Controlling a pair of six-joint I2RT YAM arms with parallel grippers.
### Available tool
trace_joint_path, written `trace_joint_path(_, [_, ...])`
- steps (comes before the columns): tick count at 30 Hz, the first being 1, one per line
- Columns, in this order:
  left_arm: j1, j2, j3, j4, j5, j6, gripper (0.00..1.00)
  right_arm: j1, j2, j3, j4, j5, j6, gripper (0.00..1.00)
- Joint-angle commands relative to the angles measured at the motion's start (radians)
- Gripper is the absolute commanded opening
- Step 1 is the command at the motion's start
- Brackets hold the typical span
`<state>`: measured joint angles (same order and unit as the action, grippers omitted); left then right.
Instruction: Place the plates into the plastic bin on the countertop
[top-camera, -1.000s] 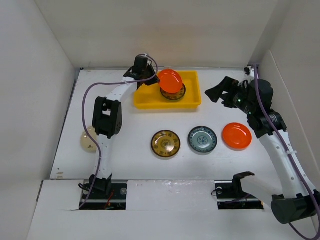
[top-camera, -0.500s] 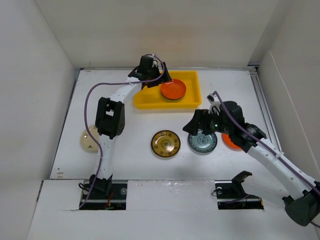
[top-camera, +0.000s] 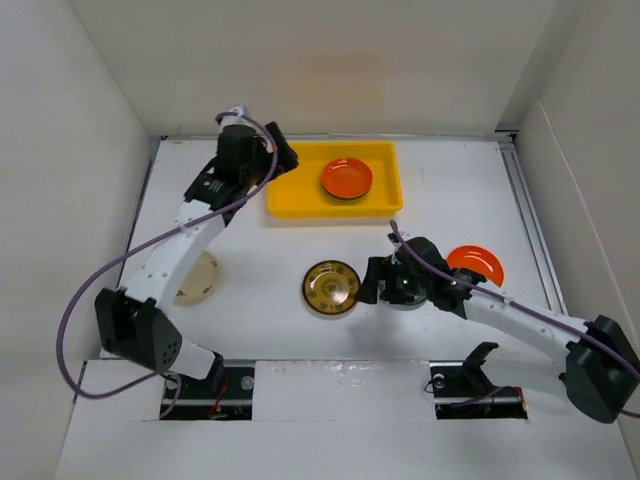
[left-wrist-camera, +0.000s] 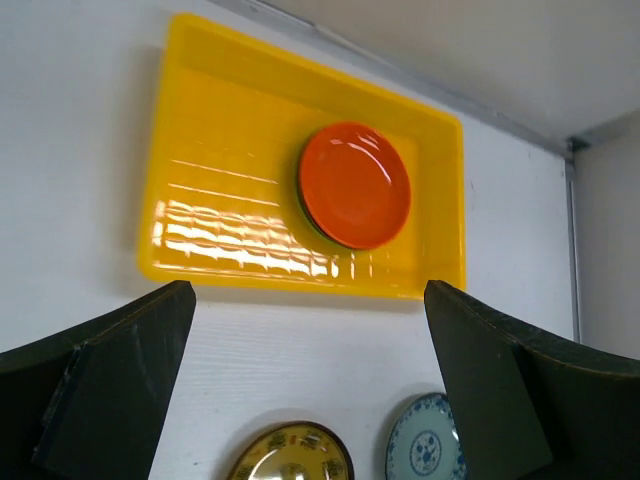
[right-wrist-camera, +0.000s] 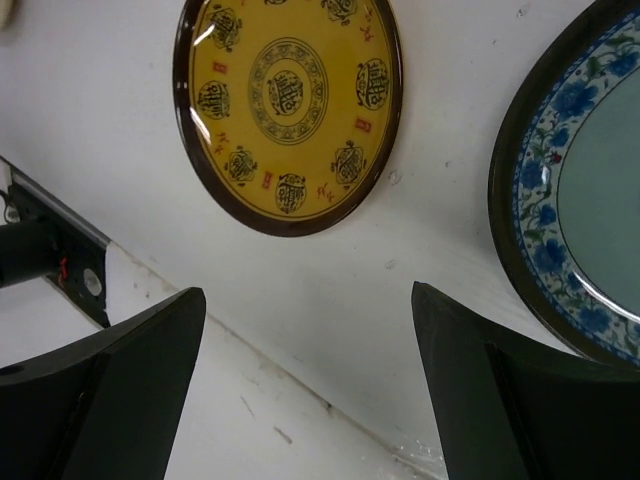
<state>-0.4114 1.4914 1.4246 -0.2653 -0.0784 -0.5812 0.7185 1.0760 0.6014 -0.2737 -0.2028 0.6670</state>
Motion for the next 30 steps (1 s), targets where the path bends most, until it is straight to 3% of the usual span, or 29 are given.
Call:
trace_joint_path(1, [0.097, -0.097, -0.123, -0.001, -0.084, -0.055, 1.00, 0.013, 0.062, 0.001, 0.151, 0.023, 0.020, 0.89])
trace_joint_path(5, [0.190, -0.212, -0.210, -0.038, -0.084, -0.105, 1.00, 0.013, 0.140, 0.011, 0.215, 0.043, 0.020, 0.86])
trace_joint_path(12, [0.191, -0.296, -0.199, -0.147, -0.182, -0.151, 1.00, 0.004, 0.323, 0.054, 0.304, 0.052, 0.029, 0.82])
trace_joint_path(16, [0.191, -0.296, -0.188, -0.198, -0.196, -0.141, 1.00, 0.004, 0.421, 0.090, 0.332, 0.052, 0.029, 0.73])
trace_joint_path(17, [0.191, -0.296, -0.188, -0.198, -0.196, -0.131, 1.00, 0.004, 0.456, 0.104, 0.344, 0.052, 0.029, 0.69])
trace_joint_path(20, [0.191, -0.307, -0.197, -0.198, -0.167, -0.121, 1.00, 0.004, 0.507, 0.142, 0.344, 0.043, 0.039, 0.41])
trace_joint_path(21, [0.191, -0.318, -0.207, -0.198, -0.156, -0.121, 1.00, 0.004, 0.536, 0.152, 0.344, 0.043, 0.039, 0.28])
trace_joint_path(25, [0.191, -0.338, -0.271, -0.230, -0.228, -0.164, 1.00, 0.004, 0.596, 0.192, 0.344, 0.054, 0.057, 0.00])
trace_joint_path(30, [0.191, -0.362, -0.340, -0.268, -0.257, -0.227, 1.00, 0.004, 0.581, 0.285, 0.323, 0.036, 0.057, 0.00])
